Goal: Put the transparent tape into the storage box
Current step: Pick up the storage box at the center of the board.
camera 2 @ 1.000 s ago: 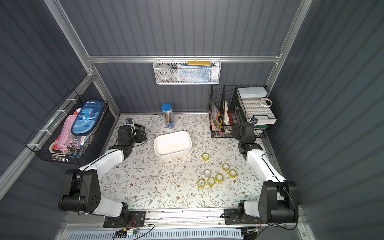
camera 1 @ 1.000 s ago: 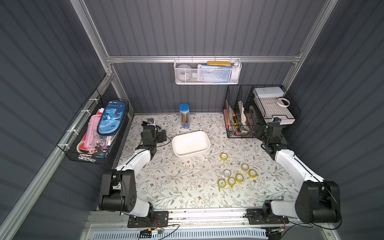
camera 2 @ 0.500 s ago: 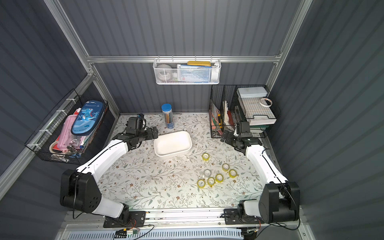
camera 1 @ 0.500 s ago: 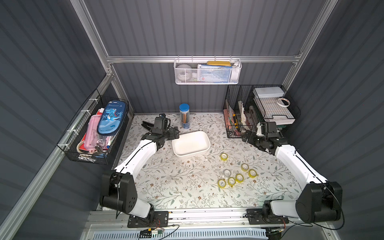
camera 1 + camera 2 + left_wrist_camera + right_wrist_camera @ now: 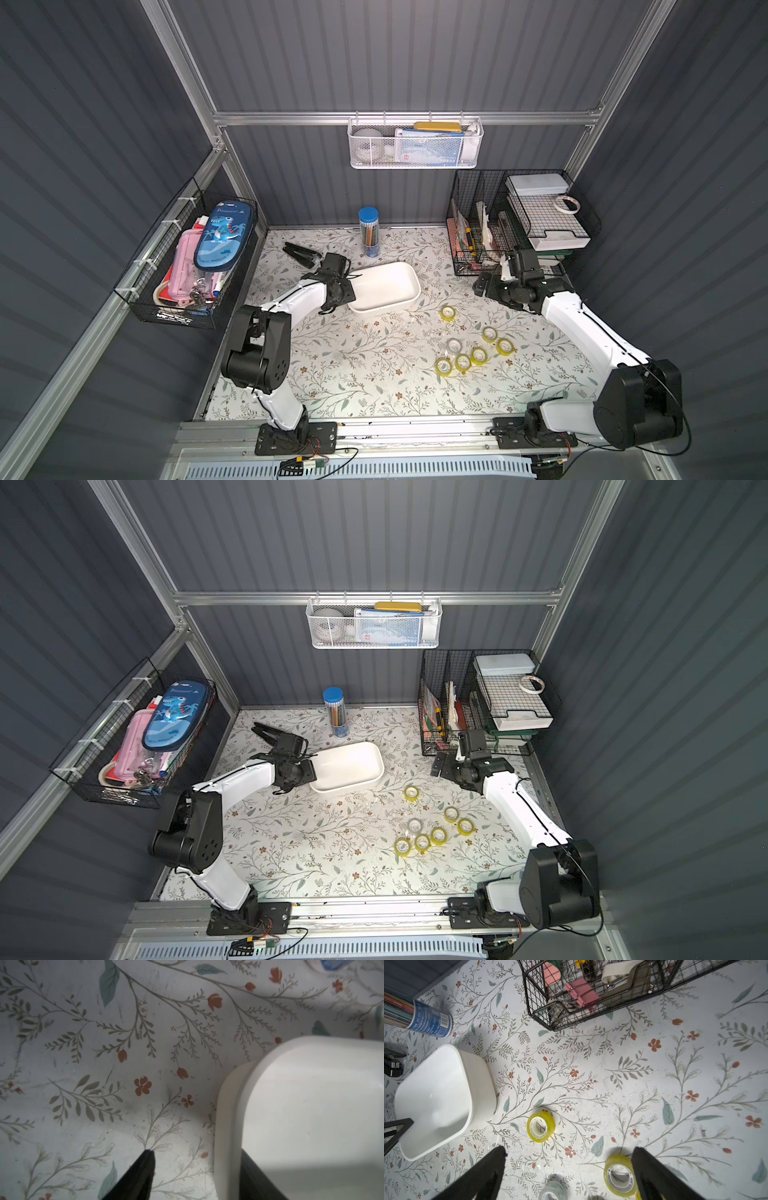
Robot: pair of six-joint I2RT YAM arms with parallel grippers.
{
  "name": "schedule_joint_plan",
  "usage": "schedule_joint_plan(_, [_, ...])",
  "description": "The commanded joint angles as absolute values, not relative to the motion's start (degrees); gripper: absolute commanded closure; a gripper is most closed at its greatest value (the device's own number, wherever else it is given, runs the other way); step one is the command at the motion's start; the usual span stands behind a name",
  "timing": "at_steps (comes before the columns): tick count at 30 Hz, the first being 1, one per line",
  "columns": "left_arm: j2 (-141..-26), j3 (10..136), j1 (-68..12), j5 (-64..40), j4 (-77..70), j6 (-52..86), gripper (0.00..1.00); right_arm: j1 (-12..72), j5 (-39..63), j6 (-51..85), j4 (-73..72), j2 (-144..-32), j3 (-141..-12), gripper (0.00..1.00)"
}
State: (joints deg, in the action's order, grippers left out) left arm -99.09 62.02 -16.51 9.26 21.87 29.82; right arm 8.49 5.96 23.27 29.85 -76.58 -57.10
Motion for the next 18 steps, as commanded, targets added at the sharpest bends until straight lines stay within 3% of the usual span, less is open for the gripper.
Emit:
schedule_joint_plan(1, [-100.74, 60.56, -16.7, 9.44, 19.31, 31.42, 0.48, 9.12, 5.06, 23.69, 30.49, -75.99, -56.3, 0.01])
schedule_joint_plan(3, [-101.16, 59.8, -16.7, 8.6, 18.11, 31.39, 0.65, 9.23, 5.09, 23.82, 30.49, -75.77, -56.16, 0.02])
schedule_joint_plan(5, [-100.55, 59.2, -16.7, 8.5, 18.38, 31.38, 0.98, 9.32, 5.17, 23.82, 30.93, -75.57, -56.16, 0.03])
schedule_joint_plan(18, [-76.68, 51.61, -19.59, 7.36, 34.8, 30.75, 1.0, 9.8, 5.18, 25.49, 34.2, -73.72, -53.82, 0.01])
